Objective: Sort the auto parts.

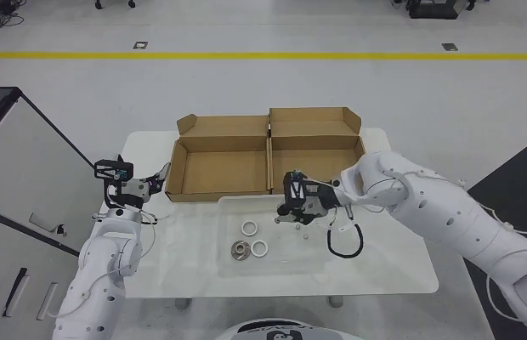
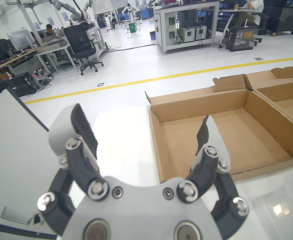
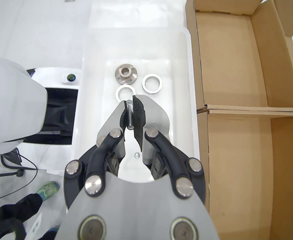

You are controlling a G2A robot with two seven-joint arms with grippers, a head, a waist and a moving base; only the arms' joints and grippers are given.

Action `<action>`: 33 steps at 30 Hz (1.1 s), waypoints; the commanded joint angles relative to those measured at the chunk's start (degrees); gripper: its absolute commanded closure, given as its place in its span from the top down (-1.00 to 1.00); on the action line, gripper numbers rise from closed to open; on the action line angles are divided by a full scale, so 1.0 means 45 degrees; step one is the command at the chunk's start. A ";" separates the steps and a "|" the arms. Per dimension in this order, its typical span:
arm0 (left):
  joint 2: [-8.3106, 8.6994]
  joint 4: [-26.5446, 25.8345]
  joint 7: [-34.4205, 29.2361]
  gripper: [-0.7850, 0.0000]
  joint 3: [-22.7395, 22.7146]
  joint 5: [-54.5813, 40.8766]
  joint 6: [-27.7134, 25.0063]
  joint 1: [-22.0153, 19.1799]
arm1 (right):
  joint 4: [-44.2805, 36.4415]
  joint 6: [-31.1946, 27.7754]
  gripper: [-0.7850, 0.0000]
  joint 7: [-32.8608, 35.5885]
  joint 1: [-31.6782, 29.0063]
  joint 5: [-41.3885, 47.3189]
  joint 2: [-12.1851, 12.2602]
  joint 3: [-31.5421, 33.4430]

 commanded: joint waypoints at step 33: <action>0.0000 0.0000 0.0000 1.00 0.0000 0.0000 0.0000 0.0000 | -0.0835 -0.1940 -1.00 -0.9905 -0.1492 -0.0556 0.0751 0.0280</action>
